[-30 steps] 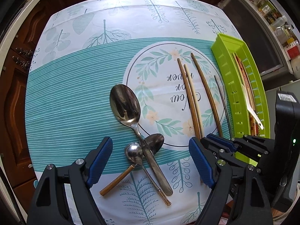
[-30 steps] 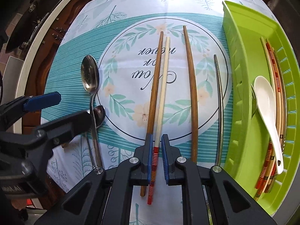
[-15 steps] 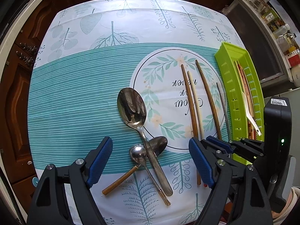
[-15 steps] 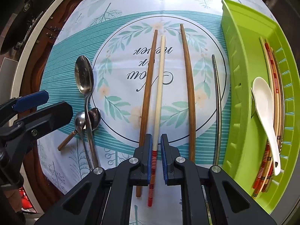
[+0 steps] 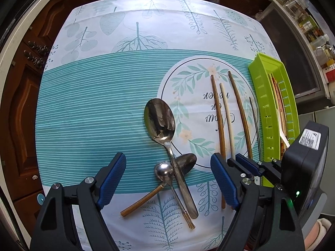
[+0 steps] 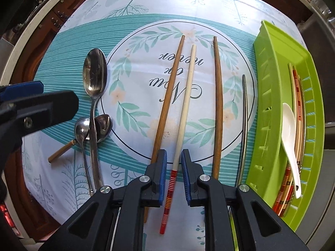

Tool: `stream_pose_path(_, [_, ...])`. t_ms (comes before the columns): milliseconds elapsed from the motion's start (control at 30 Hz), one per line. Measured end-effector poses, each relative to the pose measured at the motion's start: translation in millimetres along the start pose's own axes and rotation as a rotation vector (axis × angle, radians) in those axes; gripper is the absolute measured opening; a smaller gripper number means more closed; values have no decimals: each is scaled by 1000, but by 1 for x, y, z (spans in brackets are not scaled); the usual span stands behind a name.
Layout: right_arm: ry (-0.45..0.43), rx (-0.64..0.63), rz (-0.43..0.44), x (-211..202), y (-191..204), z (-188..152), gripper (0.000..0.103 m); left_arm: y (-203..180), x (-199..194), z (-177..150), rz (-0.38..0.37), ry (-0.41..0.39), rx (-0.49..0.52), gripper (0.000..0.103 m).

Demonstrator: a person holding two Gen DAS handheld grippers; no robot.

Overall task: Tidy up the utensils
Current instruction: 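Grasp a brown wooden chopstick with the left gripper while the right holds its chopstick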

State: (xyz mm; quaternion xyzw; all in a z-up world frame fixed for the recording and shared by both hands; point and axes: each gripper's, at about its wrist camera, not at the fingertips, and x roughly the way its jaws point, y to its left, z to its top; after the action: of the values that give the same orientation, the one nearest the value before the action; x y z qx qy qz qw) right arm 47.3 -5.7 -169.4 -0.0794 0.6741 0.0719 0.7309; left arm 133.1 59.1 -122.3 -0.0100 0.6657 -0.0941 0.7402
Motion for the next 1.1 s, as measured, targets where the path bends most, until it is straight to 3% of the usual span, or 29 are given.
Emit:
stream_pose_path(133, [3,17,2,-1,-2,0,5,-2,-3,1,-2,-4,6,81])
stream_pose_path(267, [32,125,130,-4,-27,-1,5,-14,-4,0,-3,0,43,81])
stream_pose_path(367, [10,158,177,-15,-42,-7,4,-26,-2,0,-10,14,79,81])
stream_pose_path(500, [-28,183,215,-37,-57,-17,5,-44,10,3,-39,73,95,69])
stream_pose_path(633, [-70,205,235,-59,-70,-28,5,-54,28,12,-86,137,42,66])
stream_pose_path(767, [-103,227,254,-81,-98,-32,5,-62,50,17,-73,201,-7,50])
stream_pose_path(967, [-137,257,271,-104,-129,-52,5,-76,71,18,-9,249,-46,48])
stream_pose_path(1100, [-146,273,283,-109,-140,-60,5,-84,82,16,32,285,-68,40])
